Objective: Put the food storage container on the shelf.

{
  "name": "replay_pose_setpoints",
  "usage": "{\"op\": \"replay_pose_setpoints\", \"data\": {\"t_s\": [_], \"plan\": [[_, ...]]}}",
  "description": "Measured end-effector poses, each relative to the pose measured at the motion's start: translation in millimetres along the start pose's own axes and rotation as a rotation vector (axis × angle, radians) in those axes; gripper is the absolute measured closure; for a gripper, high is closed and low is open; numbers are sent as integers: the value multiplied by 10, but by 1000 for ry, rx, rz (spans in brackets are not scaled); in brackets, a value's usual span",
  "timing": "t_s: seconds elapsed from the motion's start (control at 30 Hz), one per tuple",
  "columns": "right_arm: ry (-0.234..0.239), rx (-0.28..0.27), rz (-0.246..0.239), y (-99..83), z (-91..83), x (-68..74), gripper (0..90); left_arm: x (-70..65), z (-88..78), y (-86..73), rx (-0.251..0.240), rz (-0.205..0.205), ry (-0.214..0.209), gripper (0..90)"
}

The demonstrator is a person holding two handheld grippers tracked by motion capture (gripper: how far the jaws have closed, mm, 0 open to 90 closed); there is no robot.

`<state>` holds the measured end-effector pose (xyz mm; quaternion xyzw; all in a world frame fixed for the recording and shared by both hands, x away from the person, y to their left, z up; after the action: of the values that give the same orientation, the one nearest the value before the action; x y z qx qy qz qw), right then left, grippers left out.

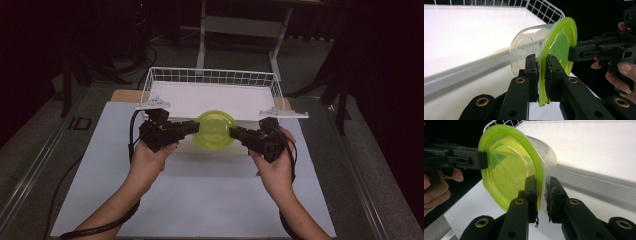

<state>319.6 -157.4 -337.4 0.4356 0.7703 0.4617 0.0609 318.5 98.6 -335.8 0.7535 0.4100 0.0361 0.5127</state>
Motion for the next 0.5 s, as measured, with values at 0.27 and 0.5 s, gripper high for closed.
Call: {"op": "replay_pose_setpoints", "data": {"t_s": [0.27,0.5], "plan": [[7,-10,21,125,31,-59,801,45,21,117,1,-7,4,821],[-6,-3,38,259,65,-111,801,132,72,279,12,-30,4,821]]}}
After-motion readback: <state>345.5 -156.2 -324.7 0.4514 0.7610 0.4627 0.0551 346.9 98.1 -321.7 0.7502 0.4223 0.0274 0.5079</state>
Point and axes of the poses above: each handheld gripper's, and its own axes: z roughly forward along the jaws, y roughly out of its top, x roughly to its left, the point moved 2 cm from there along z, roughly forward along the jaws, and after that the axes turned 6 degrees about x, right-handed, at the moved point
